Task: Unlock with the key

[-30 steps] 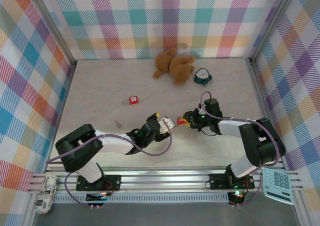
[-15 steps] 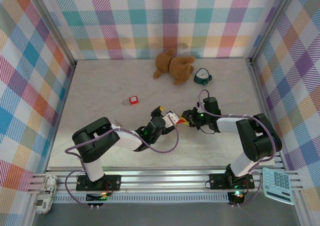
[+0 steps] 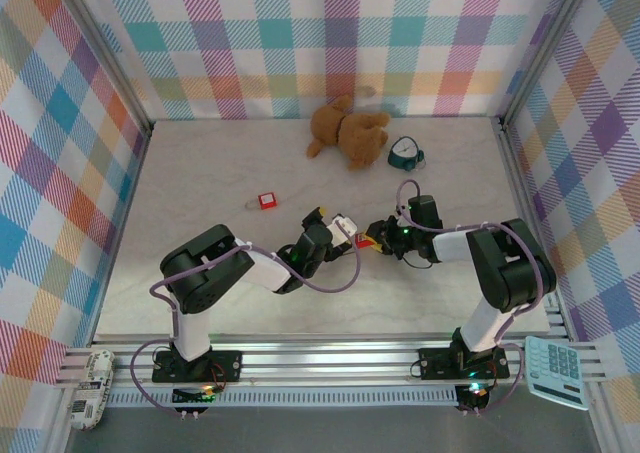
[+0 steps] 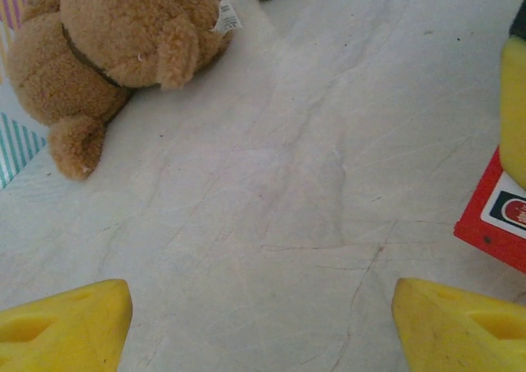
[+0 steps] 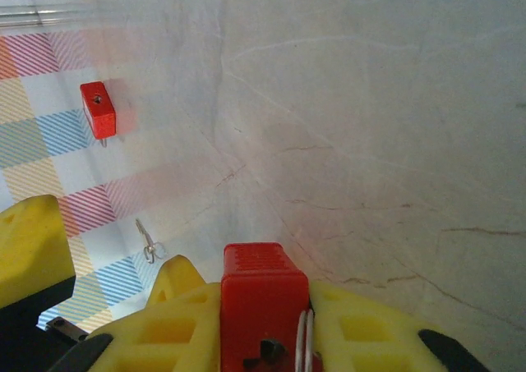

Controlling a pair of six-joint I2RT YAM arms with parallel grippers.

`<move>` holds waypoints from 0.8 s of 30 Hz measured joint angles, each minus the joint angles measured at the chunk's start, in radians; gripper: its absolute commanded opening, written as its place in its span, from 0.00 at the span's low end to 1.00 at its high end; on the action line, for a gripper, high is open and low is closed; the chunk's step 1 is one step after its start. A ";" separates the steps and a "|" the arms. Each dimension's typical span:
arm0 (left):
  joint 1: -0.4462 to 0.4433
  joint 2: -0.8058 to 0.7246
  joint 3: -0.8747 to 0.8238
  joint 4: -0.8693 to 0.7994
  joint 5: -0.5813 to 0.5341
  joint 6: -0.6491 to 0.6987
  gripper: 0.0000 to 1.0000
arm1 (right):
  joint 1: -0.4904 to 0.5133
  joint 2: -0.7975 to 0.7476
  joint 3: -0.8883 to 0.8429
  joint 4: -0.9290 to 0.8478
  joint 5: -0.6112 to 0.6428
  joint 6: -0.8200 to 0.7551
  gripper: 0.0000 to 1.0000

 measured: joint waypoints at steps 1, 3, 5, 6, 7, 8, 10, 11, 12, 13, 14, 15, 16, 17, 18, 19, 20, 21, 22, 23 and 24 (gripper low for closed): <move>0.000 0.000 0.000 0.000 0.001 -0.001 0.82 | 0.000 0.000 -0.001 -0.005 0.013 -0.007 0.44; 0.000 0.000 0.000 -0.001 0.000 -0.001 0.82 | 0.000 -0.007 0.000 -0.010 0.027 -0.033 0.53; 0.000 -0.010 -0.001 -0.012 0.000 -0.002 0.82 | 0.001 -0.024 0.003 -0.023 0.034 -0.058 0.62; 0.000 -0.022 -0.003 -0.022 0.000 -0.004 0.82 | 0.002 -0.035 0.006 -0.039 0.046 -0.065 0.65; 0.000 -0.043 -0.009 -0.031 0.000 -0.008 0.82 | 0.002 -0.050 0.007 -0.062 0.061 -0.077 0.68; 0.000 -0.071 -0.019 -0.040 -0.002 -0.015 0.82 | 0.001 -0.068 0.009 -0.092 0.079 -0.091 0.71; -0.002 -0.145 -0.041 -0.056 -0.008 -0.028 0.82 | -0.002 -0.109 0.013 -0.168 0.129 -0.124 0.73; -0.003 -0.187 -0.052 -0.061 -0.013 -0.035 0.83 | -0.005 -0.130 0.014 -0.211 0.159 -0.139 0.74; -0.007 -0.233 -0.063 -0.068 -0.022 -0.046 0.83 | -0.008 -0.151 0.016 -0.259 0.193 -0.158 0.74; -0.010 -0.273 -0.072 -0.078 -0.031 -0.053 0.83 | -0.009 -0.168 0.018 -0.300 0.222 -0.174 0.74; -0.015 -0.322 -0.084 -0.088 -0.044 -0.064 0.83 | -0.012 -0.191 0.019 -0.345 0.254 -0.192 0.73; -0.020 -0.369 -0.095 -0.101 -0.060 -0.077 0.83 | -0.013 -0.216 0.019 -0.389 0.282 -0.211 0.71; -0.023 -0.412 -0.106 -0.114 -0.074 -0.094 0.84 | -0.013 -0.239 0.020 -0.422 0.302 -0.230 0.70; -0.027 -0.455 -0.116 -0.135 -0.092 -0.113 0.84 | -0.011 -0.268 0.023 -0.464 0.325 -0.250 0.70; -0.028 -0.500 -0.128 -0.157 -0.114 -0.135 0.84 | -0.003 -0.289 0.031 -0.499 0.347 -0.267 0.70; -0.028 -0.547 -0.141 -0.182 -0.137 -0.160 0.84 | 0.018 -0.307 0.048 -0.544 0.381 -0.290 0.69; -0.028 -0.599 -0.154 -0.212 -0.168 -0.190 0.83 | 0.050 -0.313 0.077 -0.584 0.410 -0.314 0.68; -0.028 -0.640 -0.164 -0.242 -0.198 -0.219 0.84 | 0.085 -0.309 0.109 -0.620 0.438 -0.335 0.68; -0.028 -0.688 -0.172 -0.283 -0.237 -0.259 0.85 | 0.123 -0.296 0.145 -0.645 0.464 -0.355 0.67; -0.026 -0.732 -0.174 -0.335 -0.275 -0.302 0.85 | 0.164 -0.276 0.188 -0.672 0.497 -0.377 0.66; -0.023 -0.768 -0.174 -0.380 -0.304 -0.343 0.85 | 0.198 -0.250 0.228 -0.692 0.530 -0.396 0.66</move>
